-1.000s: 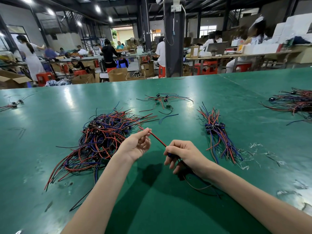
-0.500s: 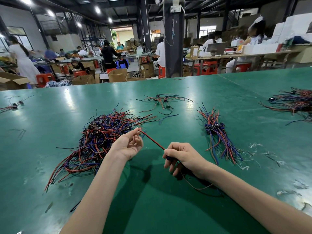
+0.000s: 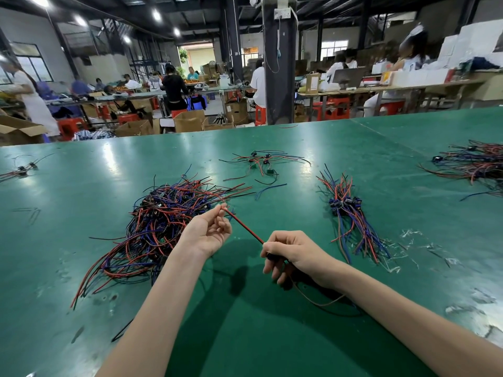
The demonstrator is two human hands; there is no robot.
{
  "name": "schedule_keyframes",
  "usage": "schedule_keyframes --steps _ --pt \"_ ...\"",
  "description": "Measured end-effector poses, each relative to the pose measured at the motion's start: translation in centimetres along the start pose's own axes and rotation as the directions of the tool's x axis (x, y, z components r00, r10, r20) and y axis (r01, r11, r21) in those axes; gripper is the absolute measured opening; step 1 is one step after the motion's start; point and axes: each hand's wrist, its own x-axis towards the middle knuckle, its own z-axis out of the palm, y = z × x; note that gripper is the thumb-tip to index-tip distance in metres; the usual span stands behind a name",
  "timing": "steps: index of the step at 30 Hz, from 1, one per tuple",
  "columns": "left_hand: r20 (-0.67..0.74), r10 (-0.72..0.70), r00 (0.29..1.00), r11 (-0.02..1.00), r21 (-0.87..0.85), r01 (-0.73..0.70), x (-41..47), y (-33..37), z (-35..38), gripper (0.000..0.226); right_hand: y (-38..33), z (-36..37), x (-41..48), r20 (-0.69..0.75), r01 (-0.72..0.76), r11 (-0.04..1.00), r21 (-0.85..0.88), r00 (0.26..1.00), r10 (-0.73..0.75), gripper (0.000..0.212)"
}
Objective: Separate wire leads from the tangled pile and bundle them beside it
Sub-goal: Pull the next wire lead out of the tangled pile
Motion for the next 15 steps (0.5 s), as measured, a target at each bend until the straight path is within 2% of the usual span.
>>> schedule_keyframes --steps 3,8,11,15 --pt "-0.003 0.032 0.999 0.999 0.025 -0.032 0.1 -0.1 -0.1 0.025 0.0 0.0 0.0 0.012 -0.007 1.000 -0.005 1.000 0.007 0.019" --pt "-0.015 0.153 0.988 0.972 0.182 -0.148 0.0 -0.5 0.0 0.024 0.1 -0.3 0.0 0.048 -0.033 0.999 -0.025 0.998 0.034 0.018" --pt "-0.041 0.270 0.962 0.924 0.292 -0.247 -0.2 -0.9 0.1 0.020 -0.1 -0.5 0.0 0.045 -0.005 0.993 -0.117 0.999 0.011 0.018" --pt "-0.040 0.295 0.955 0.919 0.286 -0.272 -0.5 -1.5 0.5 0.019 -0.2 -0.8 0.0 0.059 -0.002 0.992 -0.130 0.998 0.010 0.016"
